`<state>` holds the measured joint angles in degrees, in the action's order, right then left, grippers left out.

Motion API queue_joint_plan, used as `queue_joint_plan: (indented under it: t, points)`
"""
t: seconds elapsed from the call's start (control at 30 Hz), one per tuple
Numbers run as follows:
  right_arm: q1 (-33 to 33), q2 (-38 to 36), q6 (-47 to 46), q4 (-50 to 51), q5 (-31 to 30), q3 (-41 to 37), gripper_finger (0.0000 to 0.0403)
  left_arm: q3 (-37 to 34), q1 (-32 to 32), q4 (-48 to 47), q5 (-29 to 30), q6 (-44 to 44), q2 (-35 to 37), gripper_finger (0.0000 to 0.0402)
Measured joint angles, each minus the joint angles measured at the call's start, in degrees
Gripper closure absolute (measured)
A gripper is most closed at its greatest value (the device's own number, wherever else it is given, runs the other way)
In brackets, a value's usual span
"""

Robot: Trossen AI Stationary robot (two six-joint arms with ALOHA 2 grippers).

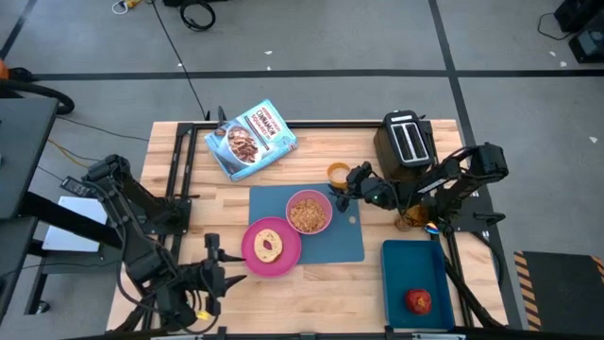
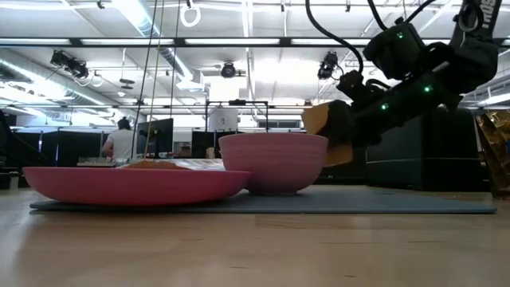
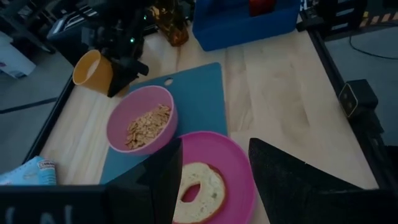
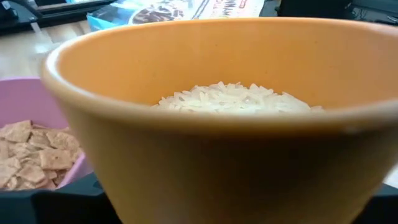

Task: Arrange a breakfast setting
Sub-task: Put the orange cup on the top right of the blue placemat

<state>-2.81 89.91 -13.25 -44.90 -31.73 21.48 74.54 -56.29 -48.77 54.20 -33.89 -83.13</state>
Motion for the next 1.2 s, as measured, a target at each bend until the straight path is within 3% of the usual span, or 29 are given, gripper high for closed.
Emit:
queue_joint_plan:
  t: [0.5,0.9,1.2]
  points:
    - [-1.6,12.3,1.6,-14.9,6.0,0.0,0.0088,0.0,-0.1,2.6,1.7,-0.4,0.0,0.0209]
    - [-5.3,13.2,7.0,-26.6,16.2,-5.8,0.0088,0.0,-0.2,4.9,1.7,-1.2,0.0,0.0209]
    - [-4.9,13.2,8.6,-26.6,18.5,-4.8,0.0088,0.0,0.0,5.2,2.6,-1.5,0.0,0.0209]
